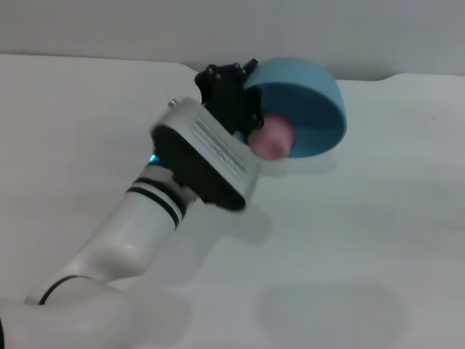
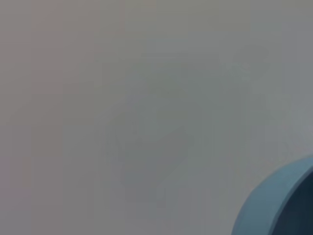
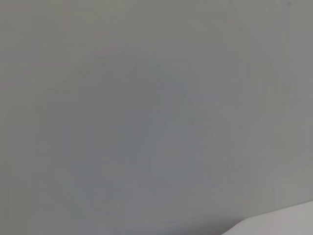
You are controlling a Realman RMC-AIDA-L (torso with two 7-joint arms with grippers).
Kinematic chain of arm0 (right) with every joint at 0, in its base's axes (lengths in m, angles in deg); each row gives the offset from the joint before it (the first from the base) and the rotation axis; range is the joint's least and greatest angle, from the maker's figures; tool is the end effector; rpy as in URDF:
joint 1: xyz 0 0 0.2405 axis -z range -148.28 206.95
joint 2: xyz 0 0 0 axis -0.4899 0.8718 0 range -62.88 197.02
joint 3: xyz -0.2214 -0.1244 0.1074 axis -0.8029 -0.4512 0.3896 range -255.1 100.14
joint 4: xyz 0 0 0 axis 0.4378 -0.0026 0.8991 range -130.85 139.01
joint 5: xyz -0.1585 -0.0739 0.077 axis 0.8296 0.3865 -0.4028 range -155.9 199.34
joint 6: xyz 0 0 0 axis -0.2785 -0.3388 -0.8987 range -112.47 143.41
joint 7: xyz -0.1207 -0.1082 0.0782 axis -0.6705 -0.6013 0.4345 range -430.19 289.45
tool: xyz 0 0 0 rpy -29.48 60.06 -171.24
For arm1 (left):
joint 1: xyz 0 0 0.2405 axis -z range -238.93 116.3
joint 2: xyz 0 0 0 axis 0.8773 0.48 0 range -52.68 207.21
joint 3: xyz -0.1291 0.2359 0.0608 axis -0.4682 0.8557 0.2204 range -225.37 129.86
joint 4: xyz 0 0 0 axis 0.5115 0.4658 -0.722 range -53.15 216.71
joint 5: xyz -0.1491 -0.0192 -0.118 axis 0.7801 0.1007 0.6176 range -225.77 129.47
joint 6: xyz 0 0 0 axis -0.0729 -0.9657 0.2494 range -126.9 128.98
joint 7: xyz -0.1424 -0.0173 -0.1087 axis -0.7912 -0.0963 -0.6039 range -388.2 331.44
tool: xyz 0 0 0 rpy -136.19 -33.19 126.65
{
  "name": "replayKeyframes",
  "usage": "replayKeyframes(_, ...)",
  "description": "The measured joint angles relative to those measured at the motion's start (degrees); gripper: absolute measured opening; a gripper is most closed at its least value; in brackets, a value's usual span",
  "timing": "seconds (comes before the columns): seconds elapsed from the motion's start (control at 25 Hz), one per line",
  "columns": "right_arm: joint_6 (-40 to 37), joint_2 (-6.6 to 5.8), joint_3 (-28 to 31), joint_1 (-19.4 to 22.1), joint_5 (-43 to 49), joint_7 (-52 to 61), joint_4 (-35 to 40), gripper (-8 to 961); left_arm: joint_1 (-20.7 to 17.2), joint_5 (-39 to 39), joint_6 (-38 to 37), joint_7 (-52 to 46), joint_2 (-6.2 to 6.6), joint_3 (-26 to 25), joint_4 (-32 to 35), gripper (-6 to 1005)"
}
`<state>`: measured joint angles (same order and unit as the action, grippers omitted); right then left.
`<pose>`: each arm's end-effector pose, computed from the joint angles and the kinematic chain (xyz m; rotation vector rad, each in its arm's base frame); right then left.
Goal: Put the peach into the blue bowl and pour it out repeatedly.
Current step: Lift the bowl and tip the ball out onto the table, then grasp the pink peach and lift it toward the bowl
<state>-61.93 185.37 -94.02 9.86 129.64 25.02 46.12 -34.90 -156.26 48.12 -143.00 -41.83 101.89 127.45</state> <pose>0.3644 0.3332 0.0660 -1.8430 1.1705 0.8684 -0.1919 0.3588 -0.1213 -1.9097 0.1709 -0.2521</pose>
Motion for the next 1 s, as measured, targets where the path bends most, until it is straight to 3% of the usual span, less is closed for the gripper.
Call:
replayKeyframes(0.16,0.0,0.0,0.0,-0.1,0.0,0.0,-0.5,458,-0.3,-0.2,0.4,10.1,0.01,1.6,0.4,-1)
replayKeyframes(0.4,-0.4,0.0,0.1,-0.1,0.0,0.0,-1.7,457,0.5,-0.4,0.0,13.9,0.01,2.9,0.3,-1)
replayKeyframes(0.52,-0.5,0.0,-0.1,0.0,0.0,0.0,-1.9,457,0.5,-0.6,0.9,10.8,0.01,2.5,0.1,-1)
replayKeyframes(0.72,-1.8,0.05,-0.7,-0.9,0.0,-2.4,-3.3,456,0.1,-3.1,4.1,-5.4,0.53,0.0,-0.9,-2)
replayKeyframes(0.84,-2.8,-0.03,-1.2,-2.5,0.3,-4.3,-4.9,456,-0.4,-3.6,-2.3,-11.4,0.87,-6.6,0.0,-2)
replayKeyframes(0.92,-2.8,-0.04,-2.8,-3.6,0.5,-4.4,-5.4,456,-0.7,-3.7,-11.9,-12.1,0.99,-13.8,2.1,-2)
replayKeyframes(1.0,-2.6,-0.04,-5.3,-4.8,0.5,-4.4,-5.6,455,-0.7,-3.7,-27.8,-11.9,1.02,-24.4,4.3,-2)
